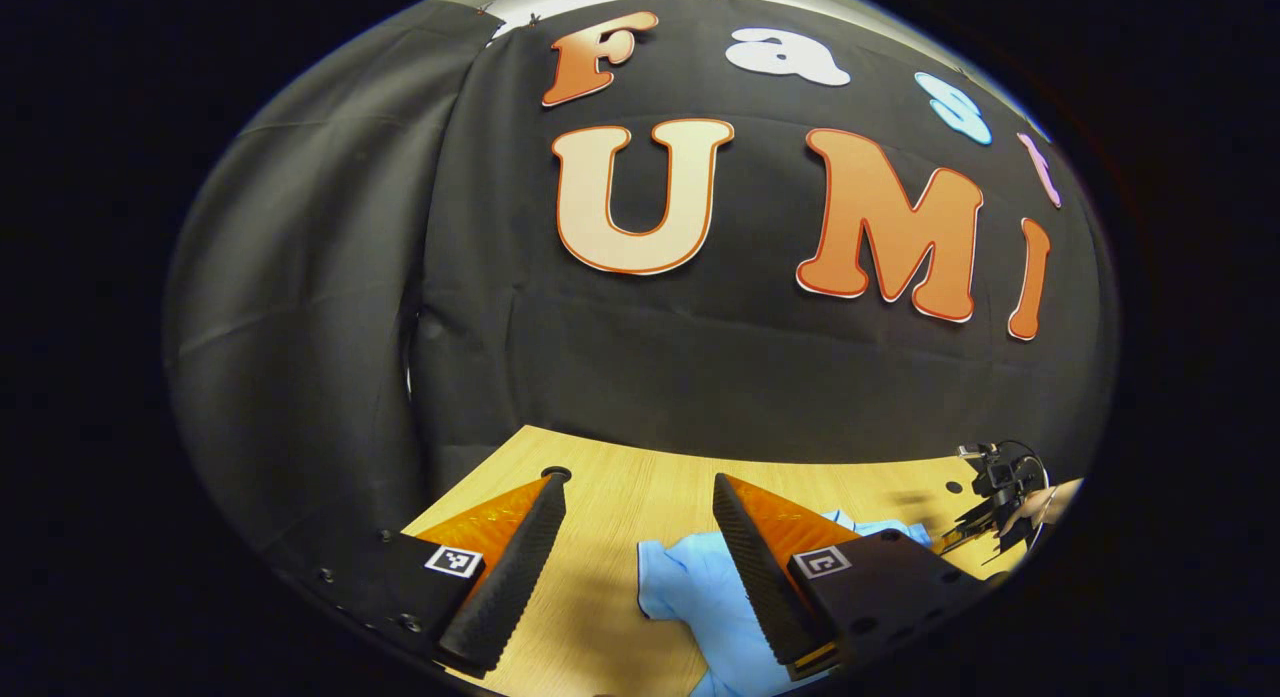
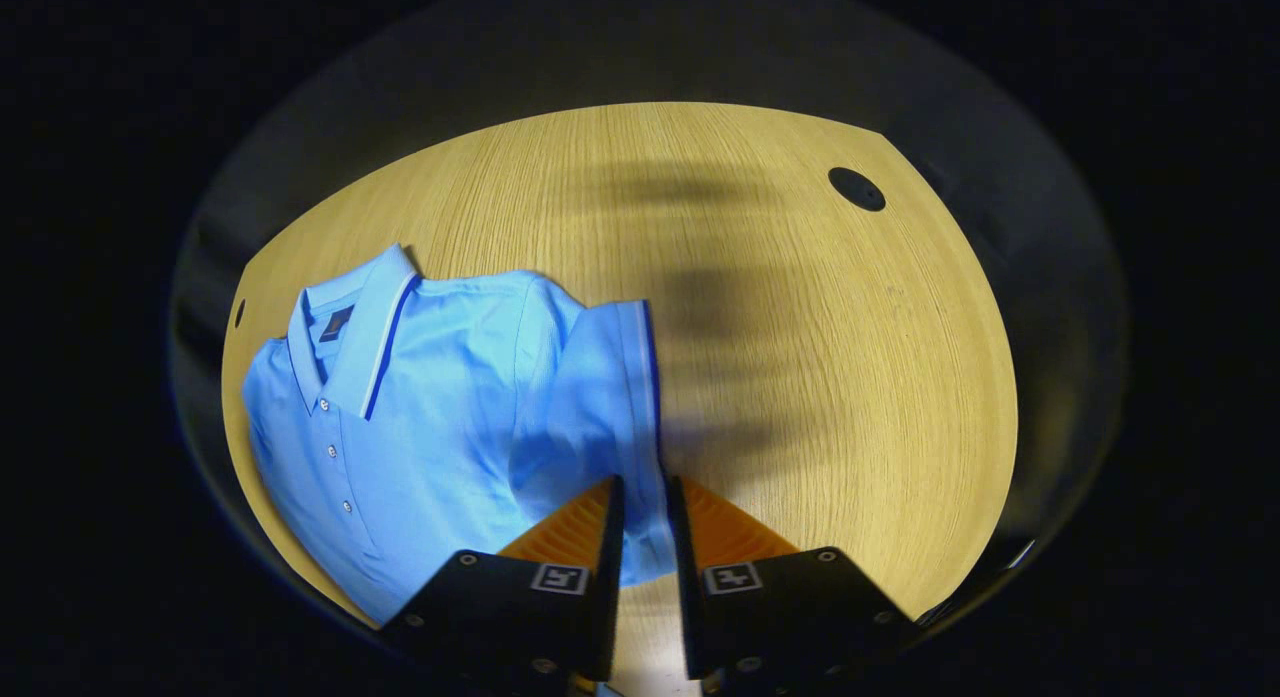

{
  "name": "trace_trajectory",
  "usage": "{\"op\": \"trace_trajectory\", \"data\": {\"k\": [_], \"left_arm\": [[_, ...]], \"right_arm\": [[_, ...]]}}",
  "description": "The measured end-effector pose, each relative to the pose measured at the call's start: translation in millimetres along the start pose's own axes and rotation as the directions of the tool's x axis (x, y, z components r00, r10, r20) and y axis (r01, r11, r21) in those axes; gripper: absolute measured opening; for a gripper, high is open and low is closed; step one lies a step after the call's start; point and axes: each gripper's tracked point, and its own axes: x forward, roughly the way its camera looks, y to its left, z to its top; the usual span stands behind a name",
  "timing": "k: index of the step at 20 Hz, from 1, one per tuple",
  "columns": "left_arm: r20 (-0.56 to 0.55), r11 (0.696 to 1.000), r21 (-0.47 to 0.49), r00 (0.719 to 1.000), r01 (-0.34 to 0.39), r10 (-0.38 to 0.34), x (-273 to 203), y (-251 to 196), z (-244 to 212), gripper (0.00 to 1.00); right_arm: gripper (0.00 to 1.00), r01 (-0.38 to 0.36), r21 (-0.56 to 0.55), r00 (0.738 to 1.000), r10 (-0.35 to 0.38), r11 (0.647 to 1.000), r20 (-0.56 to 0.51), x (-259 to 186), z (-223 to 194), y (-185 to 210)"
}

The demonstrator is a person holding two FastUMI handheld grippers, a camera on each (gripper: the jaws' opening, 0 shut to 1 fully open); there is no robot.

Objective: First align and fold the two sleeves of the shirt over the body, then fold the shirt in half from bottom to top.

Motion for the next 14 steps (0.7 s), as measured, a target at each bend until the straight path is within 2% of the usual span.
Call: {"op": "trace_trajectory", "data": {"k": [1,3,9,14], "left_arm": [[-0.002,1.0,-0.002,1.0,-0.003,0.003,-1,1,-1,0.96],[-0.01,1.0,-0.006,1.0,-0.007,0.007,-3,4,-3,0.97],[0.001,1.0,-0.013,1.0,-0.026,0.026,-12,23,-1,0.96],[0.017,0.999,-0.023,1.0,-0.022,0.023,-25,39,1,0.97]], "right_arm": [[0.16,-0.005,0.009,1.0,0.005,1.0,0.001,0,1,2],[0.03,-0.014,0.024,1.0,0.014,1.0,0.008,1,0,5],[0.01,-0.037,-0.001,0.995,0.037,0.999,0.094,-36,11,14],[0.0,-0.045,-0.087,0.985,0.058,0.995,0.163,-70,15,41]]}}
